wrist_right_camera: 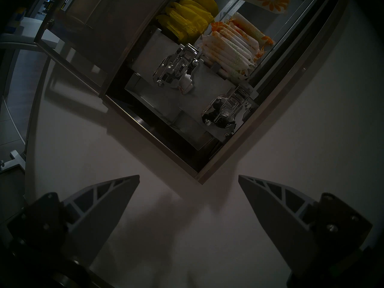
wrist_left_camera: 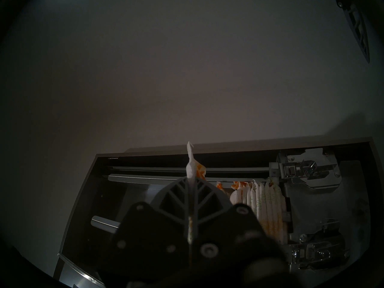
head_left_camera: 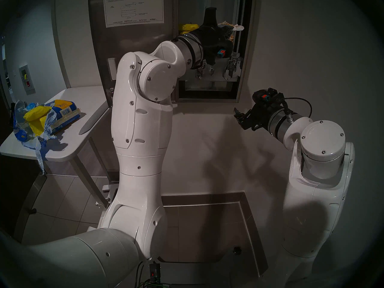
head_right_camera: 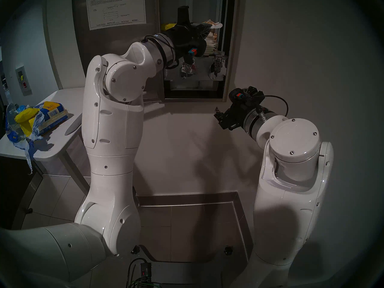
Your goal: Open the dispenser door, put the pads inside, close the door
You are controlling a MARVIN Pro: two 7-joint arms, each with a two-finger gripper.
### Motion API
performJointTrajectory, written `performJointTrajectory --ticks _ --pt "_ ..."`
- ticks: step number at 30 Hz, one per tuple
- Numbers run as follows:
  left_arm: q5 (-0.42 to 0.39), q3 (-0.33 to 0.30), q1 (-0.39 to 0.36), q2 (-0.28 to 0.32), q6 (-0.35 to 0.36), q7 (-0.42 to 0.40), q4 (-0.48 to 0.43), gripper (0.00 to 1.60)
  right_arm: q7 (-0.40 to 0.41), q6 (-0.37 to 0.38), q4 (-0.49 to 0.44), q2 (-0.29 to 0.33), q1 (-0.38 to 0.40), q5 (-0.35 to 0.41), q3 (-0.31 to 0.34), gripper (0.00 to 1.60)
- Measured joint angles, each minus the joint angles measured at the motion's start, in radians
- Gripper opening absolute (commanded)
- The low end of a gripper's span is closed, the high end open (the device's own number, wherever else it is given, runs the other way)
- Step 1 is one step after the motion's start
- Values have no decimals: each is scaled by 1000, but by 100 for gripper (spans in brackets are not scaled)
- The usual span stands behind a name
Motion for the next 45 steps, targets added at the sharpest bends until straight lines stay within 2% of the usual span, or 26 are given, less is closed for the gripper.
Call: performJointTrajectory --ticks 25,45 --pt "96 -56 -169 -41 -57 52 210 0 0 -1 1 0 0 0 0 160" --pt "168 -78 -279 -57 -29 94 370 0 1 -1 2 0 0 0 0 160"
